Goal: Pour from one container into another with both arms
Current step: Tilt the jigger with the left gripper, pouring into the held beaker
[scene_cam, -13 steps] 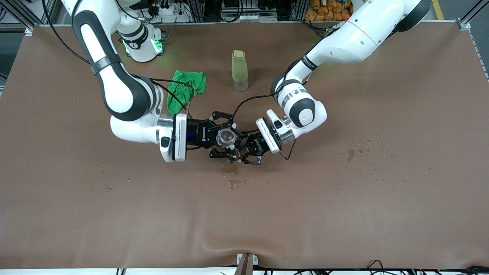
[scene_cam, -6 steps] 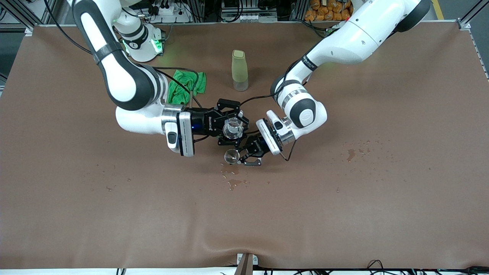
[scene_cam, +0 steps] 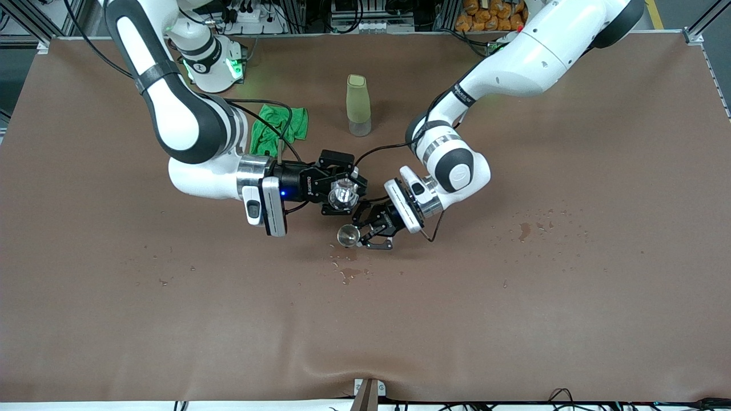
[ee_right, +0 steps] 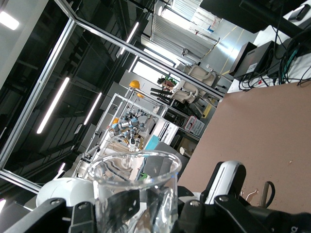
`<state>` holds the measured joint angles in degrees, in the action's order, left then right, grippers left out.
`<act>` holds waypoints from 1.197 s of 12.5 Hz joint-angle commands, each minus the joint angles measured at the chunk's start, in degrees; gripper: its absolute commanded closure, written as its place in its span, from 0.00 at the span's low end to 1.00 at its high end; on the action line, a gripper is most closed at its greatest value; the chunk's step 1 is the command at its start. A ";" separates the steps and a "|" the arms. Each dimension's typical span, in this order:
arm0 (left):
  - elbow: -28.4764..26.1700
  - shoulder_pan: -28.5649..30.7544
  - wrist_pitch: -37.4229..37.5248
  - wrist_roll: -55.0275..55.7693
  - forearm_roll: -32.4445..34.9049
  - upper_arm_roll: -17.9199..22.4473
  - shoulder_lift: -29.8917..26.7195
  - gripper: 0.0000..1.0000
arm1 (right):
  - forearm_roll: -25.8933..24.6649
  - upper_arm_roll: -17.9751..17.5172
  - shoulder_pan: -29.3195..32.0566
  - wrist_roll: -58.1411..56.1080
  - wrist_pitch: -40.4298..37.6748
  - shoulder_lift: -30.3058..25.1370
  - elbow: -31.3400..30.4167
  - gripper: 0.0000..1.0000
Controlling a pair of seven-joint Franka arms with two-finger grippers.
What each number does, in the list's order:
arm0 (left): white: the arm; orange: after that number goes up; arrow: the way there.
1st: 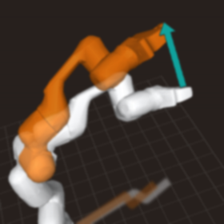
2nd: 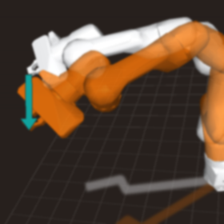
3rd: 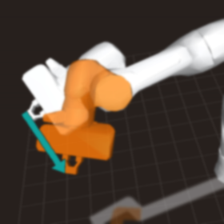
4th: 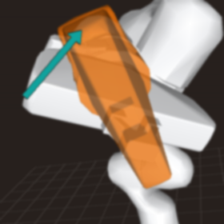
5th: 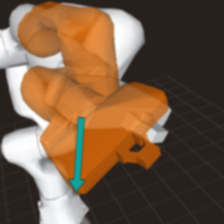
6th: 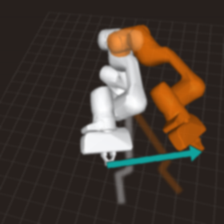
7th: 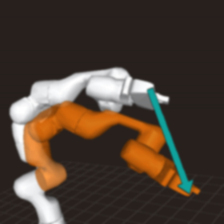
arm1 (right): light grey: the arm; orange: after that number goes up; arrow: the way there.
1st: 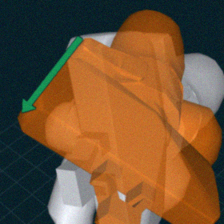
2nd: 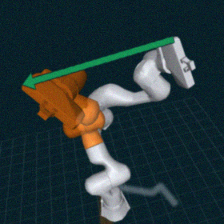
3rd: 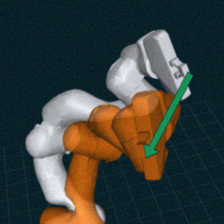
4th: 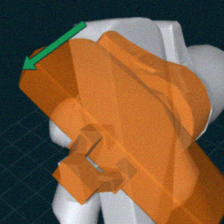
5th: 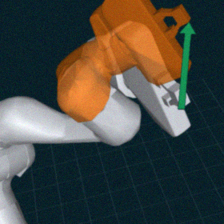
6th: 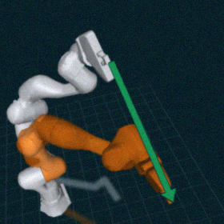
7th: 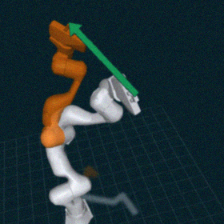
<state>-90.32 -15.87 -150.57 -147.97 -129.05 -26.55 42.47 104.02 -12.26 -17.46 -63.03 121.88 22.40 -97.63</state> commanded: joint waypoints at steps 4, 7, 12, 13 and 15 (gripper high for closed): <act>1.46 -0.21 -0.86 -0.48 -1.64 -0.16 0.69 1.00 | 1.27 -1.45 1.02 7.03 -0.06 -1.57 -1.60 1.00; 1.46 -0.21 -0.86 -0.56 -1.73 -0.16 0.78 1.00 | 1.36 -1.45 1.02 9.15 -0.42 -1.39 -1.59 1.00; 1.46 -0.21 -0.86 -0.48 -1.73 -0.16 0.78 1.00 | 1.36 -1.98 1.20 14.07 -0.68 -1.30 -1.51 1.00; 1.37 -0.21 -0.86 -0.56 -1.73 -0.16 0.69 1.00 | 1.36 -1.98 1.20 15.12 -1.12 -1.30 -1.51 1.00; 1.46 -0.12 -0.86 -0.56 -1.64 -0.16 0.69 1.00 | 1.45 -1.98 1.46 16.62 -1.38 -1.30 -1.33 1.00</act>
<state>-90.32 -15.86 -150.57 -147.97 -129.05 -26.55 42.57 104.33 -13.17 -17.45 -48.20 121.14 22.40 -97.86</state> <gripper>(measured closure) 0.797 0.846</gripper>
